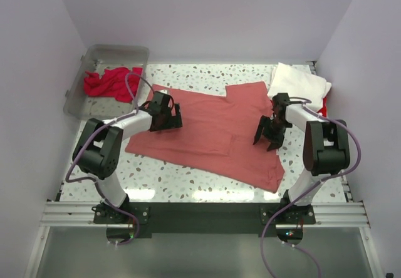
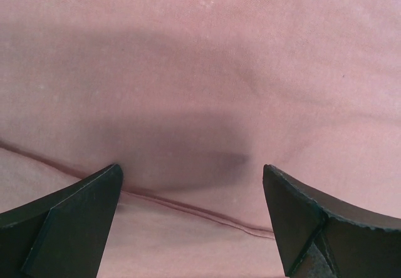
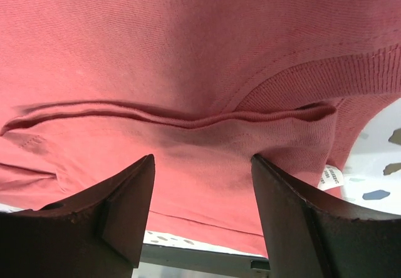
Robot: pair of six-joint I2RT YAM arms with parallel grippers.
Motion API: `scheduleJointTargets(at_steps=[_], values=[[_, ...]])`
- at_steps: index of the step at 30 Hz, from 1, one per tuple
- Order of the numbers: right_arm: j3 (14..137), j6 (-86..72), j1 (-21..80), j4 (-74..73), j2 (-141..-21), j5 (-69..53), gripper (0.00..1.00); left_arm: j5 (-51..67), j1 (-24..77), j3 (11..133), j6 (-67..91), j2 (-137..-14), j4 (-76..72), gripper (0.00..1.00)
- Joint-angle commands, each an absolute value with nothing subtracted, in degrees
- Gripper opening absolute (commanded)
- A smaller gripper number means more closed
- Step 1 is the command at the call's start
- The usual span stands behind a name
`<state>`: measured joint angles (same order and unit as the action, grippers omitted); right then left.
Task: Fold and stack the t-shirts
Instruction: Fold the tshirt
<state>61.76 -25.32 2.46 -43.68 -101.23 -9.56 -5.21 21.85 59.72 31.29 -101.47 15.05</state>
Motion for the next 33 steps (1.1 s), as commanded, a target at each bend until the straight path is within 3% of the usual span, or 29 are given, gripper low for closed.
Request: scheduleJointTargets(at_steps=[1,10,16,22,28,33], values=[[56.4,-25.9,2.3,-48.3,-101.1,-5.2,0.68,-6.7,21.4,54.3,31.3,-102.0,19.0,1.00],[47.7,-28.0,2.2,-51.0,-93.3,-5.4,0.69,-5.2,21.8,45.9,37.7,-94.8,21.3,1.00],[48.9,-27.9,2.3,-53.2,-89.8,-6.1,0.69,-5.0,22.0,45.3,39.6,-89.9,24.3,1.00],[59.7,-26.6,2.2,-58.3,-87.2,-6.1,0.70,-9.0,21.4,63.6,35.3,-91.2,29.6,1.00],[67.0,-26.6,2.2,-59.4,-84.9,-9.0,0.70,-15.0,18.4,86.3,31.8,-105.9,35.2,1.00],[66.4,-27.2,2.3,-57.9,-82.9,-11.5,0.70,-21.2,15.6,99.8,32.4,-118.3,39.8,0.91]])
